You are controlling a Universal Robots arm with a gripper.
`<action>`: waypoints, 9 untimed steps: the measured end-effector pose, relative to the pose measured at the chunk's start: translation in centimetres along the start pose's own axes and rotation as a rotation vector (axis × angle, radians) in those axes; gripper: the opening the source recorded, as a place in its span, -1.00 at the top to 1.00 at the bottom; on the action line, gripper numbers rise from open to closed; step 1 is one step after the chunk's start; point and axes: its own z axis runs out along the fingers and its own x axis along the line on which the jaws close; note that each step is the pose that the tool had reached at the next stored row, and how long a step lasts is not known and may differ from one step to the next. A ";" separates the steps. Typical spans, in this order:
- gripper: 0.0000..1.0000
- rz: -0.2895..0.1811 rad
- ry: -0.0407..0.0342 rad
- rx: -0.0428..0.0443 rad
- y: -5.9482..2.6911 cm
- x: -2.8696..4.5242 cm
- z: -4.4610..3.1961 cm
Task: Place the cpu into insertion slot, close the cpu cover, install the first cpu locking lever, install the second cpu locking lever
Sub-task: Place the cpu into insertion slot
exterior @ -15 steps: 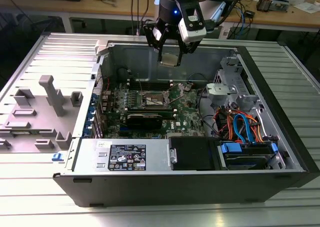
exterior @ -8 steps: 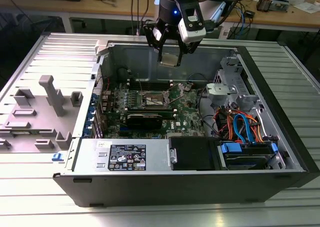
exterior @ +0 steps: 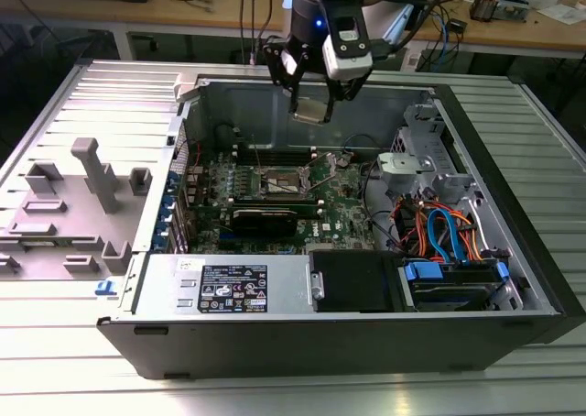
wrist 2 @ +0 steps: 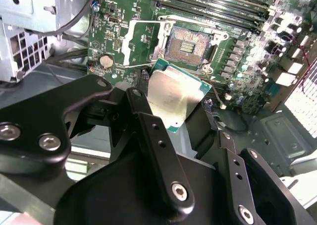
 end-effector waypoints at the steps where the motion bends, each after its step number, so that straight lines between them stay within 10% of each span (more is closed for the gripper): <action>1: -0.09 0.020 -0.0018 -0.0002 0.00 0.00 0.03; 9: -0.09 0.126 -0.0114 -0.0012 -0.12 -0.03 0.27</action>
